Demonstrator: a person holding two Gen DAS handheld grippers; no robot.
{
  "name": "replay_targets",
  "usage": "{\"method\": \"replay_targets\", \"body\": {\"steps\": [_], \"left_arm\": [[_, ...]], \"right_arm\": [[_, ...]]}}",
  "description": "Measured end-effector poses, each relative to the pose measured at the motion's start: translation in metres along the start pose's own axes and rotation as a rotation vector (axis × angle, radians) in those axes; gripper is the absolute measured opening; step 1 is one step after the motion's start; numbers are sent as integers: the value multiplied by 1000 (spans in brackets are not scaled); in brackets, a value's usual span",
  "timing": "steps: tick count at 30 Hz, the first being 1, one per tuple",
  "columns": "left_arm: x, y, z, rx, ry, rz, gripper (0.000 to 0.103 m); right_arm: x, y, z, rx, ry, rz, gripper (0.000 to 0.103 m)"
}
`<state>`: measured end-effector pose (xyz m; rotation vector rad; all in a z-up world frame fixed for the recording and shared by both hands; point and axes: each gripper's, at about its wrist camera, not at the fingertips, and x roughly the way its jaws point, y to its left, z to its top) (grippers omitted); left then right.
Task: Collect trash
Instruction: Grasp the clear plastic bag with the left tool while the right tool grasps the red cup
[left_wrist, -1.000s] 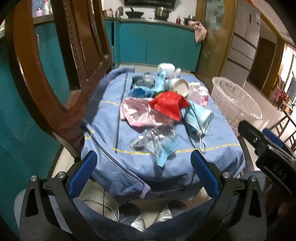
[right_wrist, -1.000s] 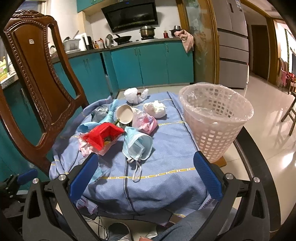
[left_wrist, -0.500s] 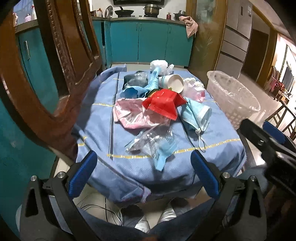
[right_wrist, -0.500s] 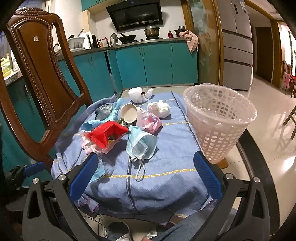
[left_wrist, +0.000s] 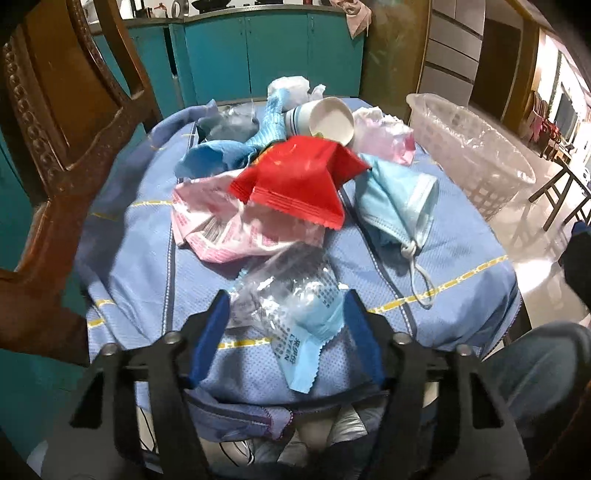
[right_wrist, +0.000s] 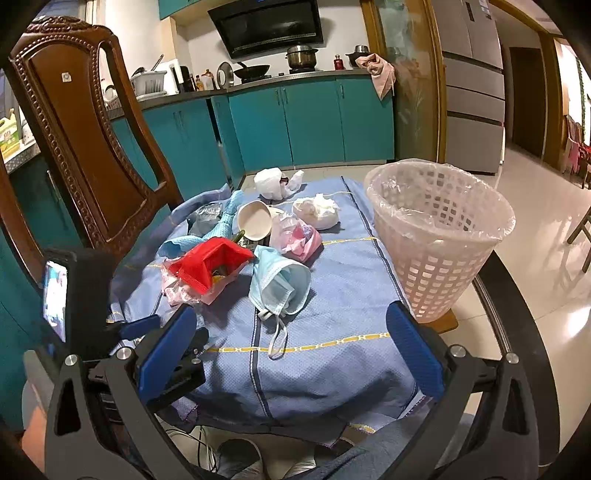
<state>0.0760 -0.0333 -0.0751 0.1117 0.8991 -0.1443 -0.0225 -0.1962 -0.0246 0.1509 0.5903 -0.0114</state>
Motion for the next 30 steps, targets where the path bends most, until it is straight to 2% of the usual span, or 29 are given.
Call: {"method": "replay_targets", "body": {"steps": [1, 4, 5, 6, 14, 17, 20, 25, 30], "left_arm": [[0, 1, 0, 1, -8, 7, 47], [-2, 11, 1, -29, -16, -31, 41], [-4, 15, 1, -37, -20, -28, 34], [-7, 19, 1, -44, -24, -29, 23], [-59, 39, -1, -35, -140, -19, 23], [-75, 51, -5, -28, -187, -45, 23], [-86, 63, -7, -31, -236, -108, 23], [-93, 81, -6, -83, -308, -86, 22], [-88, 81, -8, -93, -328, -87, 22]], "right_arm": [[1, 1, 1, -5, 6, 7, 100], [6, 8, 4, -31, 22, 36, 100], [8, 12, 6, -45, 25, 44, 100], [11, 15, 7, -56, 27, 47, 100], [47, 35, 27, -74, 85, 128, 98], [59, 43, 32, -77, 101, 157, 89], [70, 50, 35, -85, 105, 171, 81], [92, 56, 30, -90, 189, 190, 65], [114, 60, 20, -120, 267, 186, 51]]}}
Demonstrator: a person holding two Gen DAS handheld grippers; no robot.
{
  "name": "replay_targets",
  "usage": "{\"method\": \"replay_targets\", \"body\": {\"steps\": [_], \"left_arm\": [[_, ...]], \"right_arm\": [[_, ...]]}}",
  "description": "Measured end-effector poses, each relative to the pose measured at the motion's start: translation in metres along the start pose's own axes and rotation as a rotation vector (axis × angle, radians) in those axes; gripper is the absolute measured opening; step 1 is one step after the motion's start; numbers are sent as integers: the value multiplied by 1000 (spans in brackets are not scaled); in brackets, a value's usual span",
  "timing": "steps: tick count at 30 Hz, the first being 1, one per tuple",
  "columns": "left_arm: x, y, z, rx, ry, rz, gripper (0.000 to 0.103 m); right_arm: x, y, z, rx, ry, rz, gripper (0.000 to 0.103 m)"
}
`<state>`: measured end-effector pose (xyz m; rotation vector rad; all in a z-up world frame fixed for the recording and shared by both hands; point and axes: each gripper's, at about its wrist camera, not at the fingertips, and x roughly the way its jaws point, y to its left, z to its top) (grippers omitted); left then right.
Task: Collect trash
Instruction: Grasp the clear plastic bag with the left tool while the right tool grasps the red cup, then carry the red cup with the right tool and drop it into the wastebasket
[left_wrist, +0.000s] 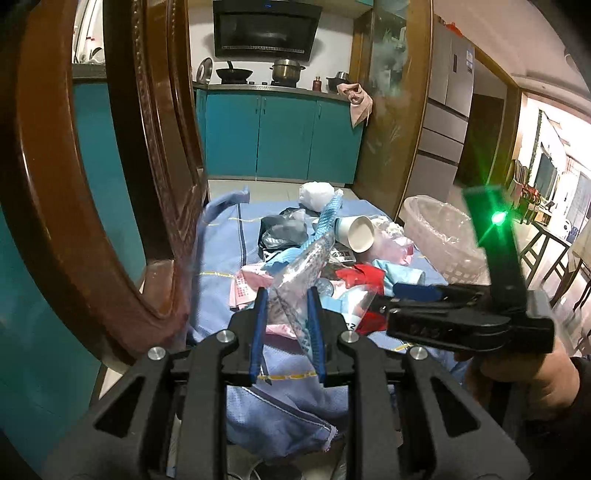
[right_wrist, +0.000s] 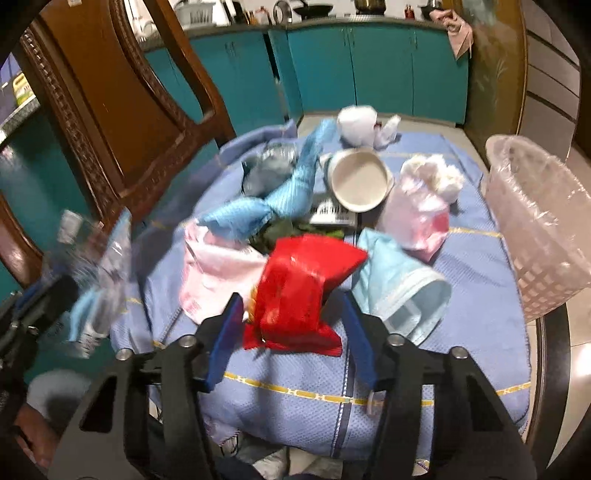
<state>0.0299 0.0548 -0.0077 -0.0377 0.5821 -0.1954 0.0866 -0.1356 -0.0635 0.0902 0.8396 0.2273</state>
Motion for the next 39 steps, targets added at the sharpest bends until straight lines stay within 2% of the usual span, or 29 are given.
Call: {"method": "replay_targets", "body": {"steps": [3, 8, 11, 13, 16, 21, 23, 27, 32, 39], "left_arm": [[5, -3, -1, 11, -2, -2, 23], [3, -1, -4, 2, 6, -16, 23], [5, 0, -4, -1, 8, -12, 23], [6, 0, -4, -4, 11, -9, 23], [8, -1, -3, -2, 15, -5, 23], [6, -7, 1, 12, 5, 12, 23], [2, -11, 7, 24, -5, 18, 23], [-2, -25, 28, 69, -40, 21, 23], [5, -35, 36, 83, -62, 30, 23], [24, -40, 18, 66, 0, 32, 23]], "right_arm": [[12, -5, -1, 22, 49, 24, 48], [23, 0, -2, 25, 79, 42, 41], [26, -3, -2, 35, 90, 42, 24], [21, -5, -3, 45, 79, 58, 20], [1, -3, -7, 27, 21, 64, 19], [-49, 5, -15, -71, -122, 12, 19], [-70, 9, -17, -125, -192, -37, 19], [-92, 6, -18, -148, -262, -62, 19], [-93, -7, -20, -108, -296, -57, 19], [-86, -16, -21, -81, -265, -84, 19]]}}
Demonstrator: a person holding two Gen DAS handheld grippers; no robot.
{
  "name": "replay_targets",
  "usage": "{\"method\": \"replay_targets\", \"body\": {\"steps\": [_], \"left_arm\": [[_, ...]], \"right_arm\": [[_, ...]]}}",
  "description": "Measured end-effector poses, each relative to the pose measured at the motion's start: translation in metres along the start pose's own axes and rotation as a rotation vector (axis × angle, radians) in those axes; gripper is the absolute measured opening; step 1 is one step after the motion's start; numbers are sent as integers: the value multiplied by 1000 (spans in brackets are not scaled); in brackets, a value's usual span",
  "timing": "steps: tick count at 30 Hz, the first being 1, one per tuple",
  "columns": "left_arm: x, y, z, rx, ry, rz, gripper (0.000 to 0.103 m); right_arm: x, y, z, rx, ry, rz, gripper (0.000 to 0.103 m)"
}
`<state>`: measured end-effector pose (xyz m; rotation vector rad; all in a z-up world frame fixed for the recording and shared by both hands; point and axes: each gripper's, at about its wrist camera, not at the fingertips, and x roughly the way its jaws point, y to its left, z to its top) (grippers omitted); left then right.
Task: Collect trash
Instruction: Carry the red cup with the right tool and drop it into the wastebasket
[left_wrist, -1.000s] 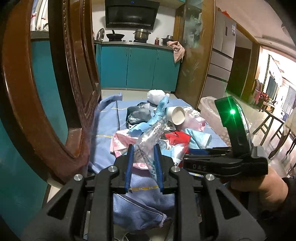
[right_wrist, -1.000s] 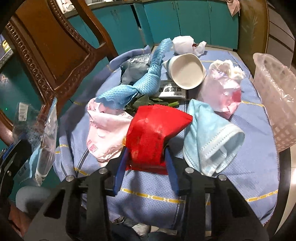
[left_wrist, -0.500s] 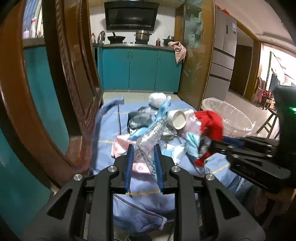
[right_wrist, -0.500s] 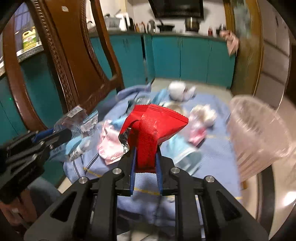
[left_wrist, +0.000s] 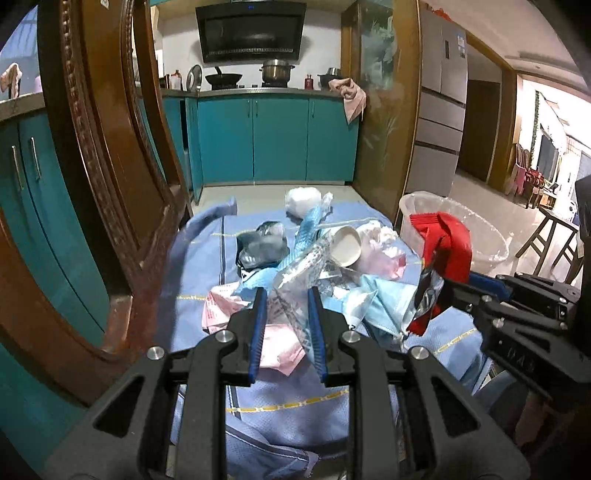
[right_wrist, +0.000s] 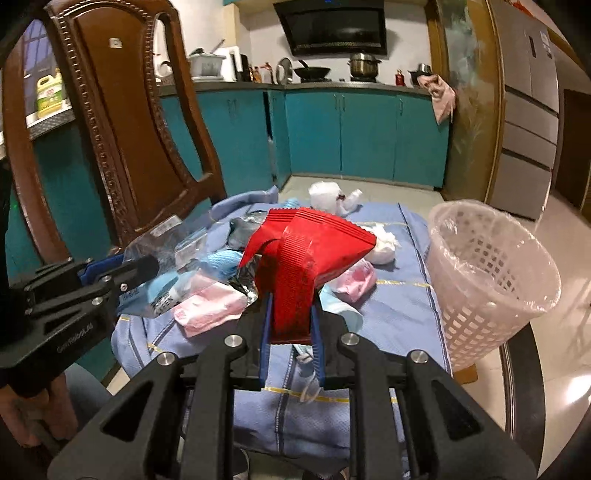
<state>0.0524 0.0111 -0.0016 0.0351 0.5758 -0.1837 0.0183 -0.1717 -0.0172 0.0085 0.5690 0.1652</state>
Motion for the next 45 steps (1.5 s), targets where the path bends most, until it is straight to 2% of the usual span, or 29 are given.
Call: {"method": "replay_targets", "body": {"steps": [6, 39, 43, 45], "left_arm": [[8, 2, -1, -9, 27, 6, 24], [13, 2, -3, -2, 49, 5, 25], [14, 1, -3, -4, 48, 2, 25], [16, 0, -3, -1, 51, 1, 25]], "right_arm": [[-1, -3, 0, 11, -3, -7, 19], [1, -5, -2, 12, 6, -11, 19], [-5, -26, 3, 87, -28, -10, 20], [-8, -48, 11, 137, -63, -65, 20]]}}
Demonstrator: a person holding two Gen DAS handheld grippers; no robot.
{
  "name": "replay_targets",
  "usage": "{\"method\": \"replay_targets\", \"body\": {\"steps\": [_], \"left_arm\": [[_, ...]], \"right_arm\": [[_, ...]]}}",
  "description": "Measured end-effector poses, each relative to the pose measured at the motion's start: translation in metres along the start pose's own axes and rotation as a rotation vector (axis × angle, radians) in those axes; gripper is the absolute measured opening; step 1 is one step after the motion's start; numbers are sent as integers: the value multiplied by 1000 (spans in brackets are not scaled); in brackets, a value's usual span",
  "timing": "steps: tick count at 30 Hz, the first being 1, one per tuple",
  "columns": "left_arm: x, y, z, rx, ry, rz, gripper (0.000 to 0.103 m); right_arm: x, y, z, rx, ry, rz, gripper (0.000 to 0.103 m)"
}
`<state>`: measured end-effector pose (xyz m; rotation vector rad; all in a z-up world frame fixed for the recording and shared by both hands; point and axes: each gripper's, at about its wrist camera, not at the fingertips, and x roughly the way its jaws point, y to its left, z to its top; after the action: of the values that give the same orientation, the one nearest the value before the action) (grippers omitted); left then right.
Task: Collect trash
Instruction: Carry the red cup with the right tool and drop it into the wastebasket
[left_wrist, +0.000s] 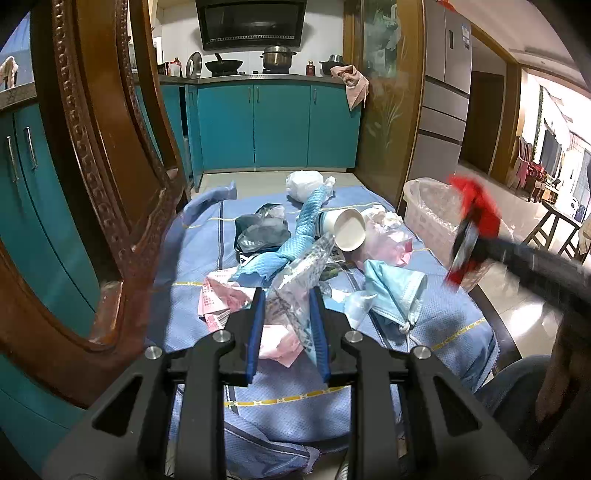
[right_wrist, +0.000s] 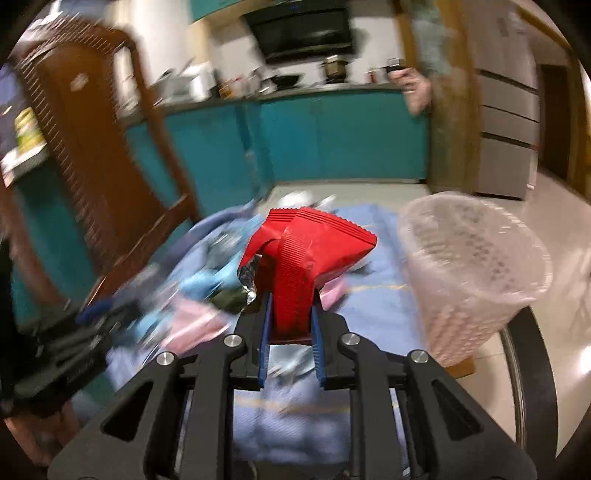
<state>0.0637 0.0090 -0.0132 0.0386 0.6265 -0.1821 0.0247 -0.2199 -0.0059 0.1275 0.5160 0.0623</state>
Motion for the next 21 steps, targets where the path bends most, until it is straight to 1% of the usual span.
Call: {"method": "replay_targets", "body": {"steps": [2, 3, 7, 10, 13, 14, 15, 16, 18, 19, 21], "left_arm": [[1, -1, 0, 1, 1, 2, 25], [1, -2, 1, -1, 2, 1, 25], [5, -2, 1, -6, 8, 2, 25], [7, -4, 1, -6, 15, 4, 25], [10, -6, 3, -3, 17, 13, 25], [11, -7, 4, -1, 19, 16, 25], [11, -8, 6, 3, 19, 18, 25], [11, -9, 9, 7, 17, 23, 25], [12, -12, 15, 11, 13, 17, 25], [12, -15, 19, 14, 8, 14, 25], [13, -25, 30, 24, -9, 3, 25]], "right_arm": [[2, -23, 11, 56, -21, -61, 20], [5, -41, 19, 86, -38, -128, 20], [15, -88, 40, 155, -90, -268, 20], [34, -118, 52, 187, -93, -342, 21], [52, -145, 55, 244, -78, -367, 27], [58, -150, 54, 254, -71, -376, 35], [63, -159, 52, 269, -55, -380, 49], [70, -163, 53, 292, -42, -373, 55], [69, -172, 49, 337, -37, -370, 69], [67, -174, 48, 343, -40, -369, 72], [59, -170, 44, 340, -55, -387, 83]]}}
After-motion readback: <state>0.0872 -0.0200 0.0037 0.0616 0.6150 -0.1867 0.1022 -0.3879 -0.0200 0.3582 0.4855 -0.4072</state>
